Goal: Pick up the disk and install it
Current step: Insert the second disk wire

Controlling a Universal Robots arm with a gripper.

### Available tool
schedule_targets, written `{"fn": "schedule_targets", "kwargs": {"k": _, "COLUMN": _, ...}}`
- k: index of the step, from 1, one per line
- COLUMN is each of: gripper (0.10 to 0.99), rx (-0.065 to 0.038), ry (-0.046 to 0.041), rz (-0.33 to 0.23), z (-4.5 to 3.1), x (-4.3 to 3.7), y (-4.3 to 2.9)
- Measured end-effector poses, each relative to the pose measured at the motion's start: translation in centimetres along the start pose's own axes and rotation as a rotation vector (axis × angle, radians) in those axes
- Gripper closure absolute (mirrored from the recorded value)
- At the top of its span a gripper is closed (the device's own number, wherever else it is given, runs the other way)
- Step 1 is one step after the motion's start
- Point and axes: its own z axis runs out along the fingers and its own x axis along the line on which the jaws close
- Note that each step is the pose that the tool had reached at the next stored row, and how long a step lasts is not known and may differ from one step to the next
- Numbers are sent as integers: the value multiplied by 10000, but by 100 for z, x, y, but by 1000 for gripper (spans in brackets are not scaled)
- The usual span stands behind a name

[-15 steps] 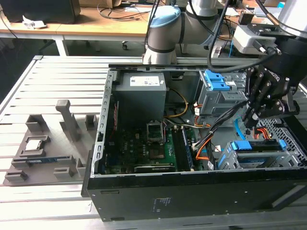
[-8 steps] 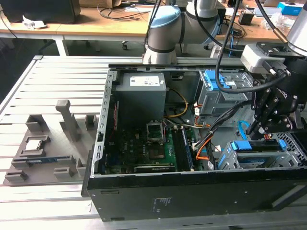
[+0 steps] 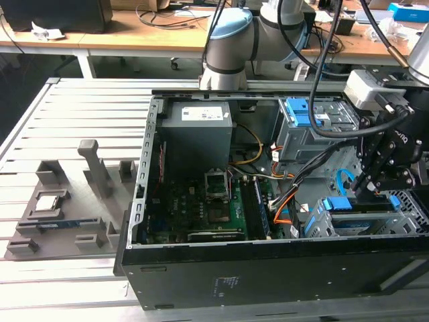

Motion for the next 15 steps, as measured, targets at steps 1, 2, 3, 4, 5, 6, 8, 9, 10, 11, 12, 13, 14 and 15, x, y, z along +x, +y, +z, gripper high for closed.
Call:
{"fn": "schedule_targets", "kwargs": {"k": 1, "gripper": 925, "rx": 0, "ry": 0, "rz": -1, "z": 5, "x": 1, "y": -16}}
{"fn": "schedule_targets", "kwargs": {"k": 2, "gripper": 925, "rx": 0, "ry": 0, "rz": -3, "z": 7, "x": 1, "y": -25}}
{"fn": "schedule_targets", "kwargs": {"k": 3, "gripper": 925, "rx": 1, "ry": -1, "rz": -7, "z": 8, "x": 1, "y": -33}}
{"fn": "schedule_targets", "kwargs": {"k": 4, "gripper": 925, "rx": 0, "ry": 1, "rz": -10, "z": 8, "x": 2, "y": -37}}
{"fn": "schedule_targets", "kwargs": {"k": 5, "gripper": 925, "rx": 2, "ry": 1, "rz": -13, "z": 6, "x": 3, "y": -38}}
{"fn": "schedule_targets", "kwargs": {"k": 6, "gripper": 925, "rx": 11, "ry": -1, "rz": -20, "z": -21, "x": 4, "y": -38}}
{"fn": "schedule_targets", "kwargs": {"k": 8, "gripper": 925, "rx": 19, "ry": -3, "rz": -22, "z": -44, "x": 19, "y": -37}}
{"fn": "schedule_targets", "kwargs": {"k": 9, "gripper": 925, "rx": 19, "ry": 0, "rz": -23, "z": -45, "x": 35, "y": -37}}
{"fn": "schedule_targets", "kwargs": {"k": 10, "gripper": 925, "rx": 19, "ry": -2, "rz": -25, "z": -43, "x": 47, "y": -38}}
{"fn": "schedule_targets", "kwargs": {"k": 11, "gripper": 925, "rx": 19, "ry": -2, "rz": -26, "z": -42, "x": 58, "y": -38}}
{"fn": "schedule_targets", "kwargs": {"k": 12, "gripper": 925, "rx": 19, "ry": -2, "rz": -28, "z": -40, "x": 69, "y": -38}}
{"fn": "schedule_targets", "kwargs": {"k": 13, "gripper": 925, "rx": 19, "ry": -16, "rz": -30, "z": -39, "x": 73, "y": -38}}
{"fn": "schedule_targets", "kwargs": {"k": 14, "gripper": 925, "rx": 17, "ry": -109, "rz": -33, "z": -38, "x": 73, "y": -38}}
{"fn": "schedule_targets", "kwargs": {"k": 15, "gripper": 925, "rx": 14, "ry": -216, "rz": -36, "z": -37, "x": 73, "y": -38}}
